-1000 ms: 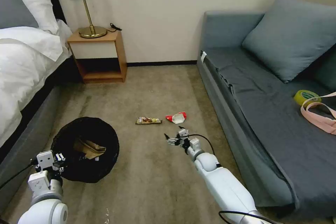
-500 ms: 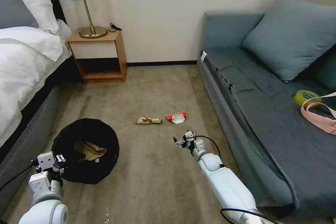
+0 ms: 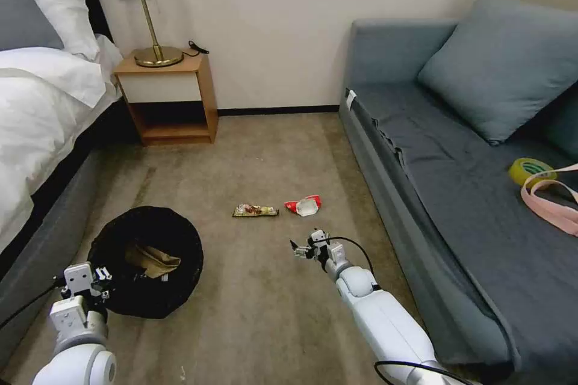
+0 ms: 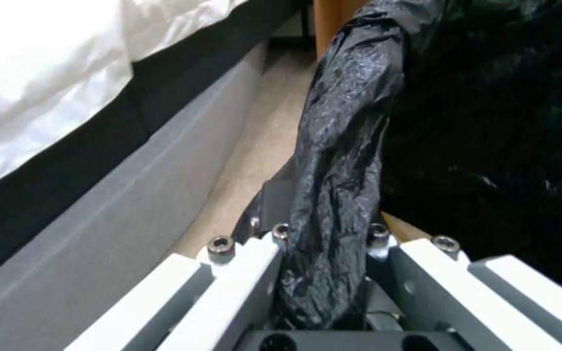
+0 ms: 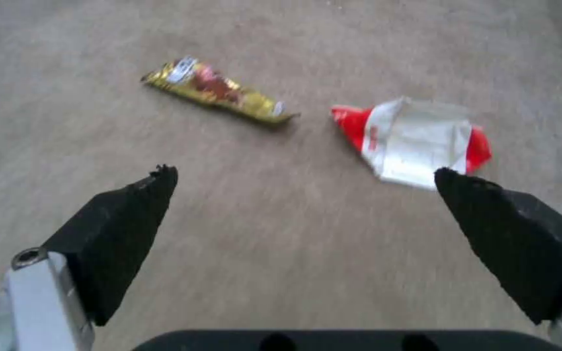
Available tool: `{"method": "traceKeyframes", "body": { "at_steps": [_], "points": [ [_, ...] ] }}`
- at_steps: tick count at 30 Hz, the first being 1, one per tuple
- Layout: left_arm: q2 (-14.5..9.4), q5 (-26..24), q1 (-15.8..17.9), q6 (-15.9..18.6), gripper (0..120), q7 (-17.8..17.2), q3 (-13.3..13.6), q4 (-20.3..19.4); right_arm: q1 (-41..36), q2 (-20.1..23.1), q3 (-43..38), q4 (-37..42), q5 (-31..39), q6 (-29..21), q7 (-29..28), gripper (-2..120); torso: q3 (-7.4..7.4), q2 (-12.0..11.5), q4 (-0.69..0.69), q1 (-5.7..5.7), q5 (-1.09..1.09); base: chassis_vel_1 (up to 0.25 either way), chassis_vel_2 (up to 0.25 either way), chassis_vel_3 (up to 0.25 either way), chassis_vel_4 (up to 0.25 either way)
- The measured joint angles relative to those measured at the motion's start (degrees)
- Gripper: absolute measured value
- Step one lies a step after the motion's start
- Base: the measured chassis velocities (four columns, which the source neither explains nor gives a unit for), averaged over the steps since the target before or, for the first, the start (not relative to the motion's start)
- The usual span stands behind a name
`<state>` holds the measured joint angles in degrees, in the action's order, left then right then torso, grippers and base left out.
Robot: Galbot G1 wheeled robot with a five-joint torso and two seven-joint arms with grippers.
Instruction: Pick up the trash bin, then pick up the garbage on the floor and place it into the trash bin.
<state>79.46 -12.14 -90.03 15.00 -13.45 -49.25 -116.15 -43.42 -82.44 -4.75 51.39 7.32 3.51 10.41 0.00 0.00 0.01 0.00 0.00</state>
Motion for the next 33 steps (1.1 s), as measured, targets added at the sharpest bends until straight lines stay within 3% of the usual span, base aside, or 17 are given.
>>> {"method": "traceKeyframes", "body": {
  "at_steps": [16, 33],
  "points": [
    [-0.4, -0.1, 0.8, 0.1, 2, 0.1, 0.2, 1.0, -0.2, 0.7, 2.4, 1.8, -1.8, 1.6, 0.5, 100, 0.0, 0.0, 0.0, 0.0, 0.0, -0.143, 0.145, 0.151, -0.153],
    [-0.3, 0.1, 1.3, 0.1, 2, 0.2, 0.4, 1.8, -2.9, 6.6, 10.2, 12.2, -1.1, -0.6, 0.8, 100, 0.0, 0.0, -0.01, 0.0, 0.01, -0.164, 0.168, 0.169, -0.17]
  ]
}}
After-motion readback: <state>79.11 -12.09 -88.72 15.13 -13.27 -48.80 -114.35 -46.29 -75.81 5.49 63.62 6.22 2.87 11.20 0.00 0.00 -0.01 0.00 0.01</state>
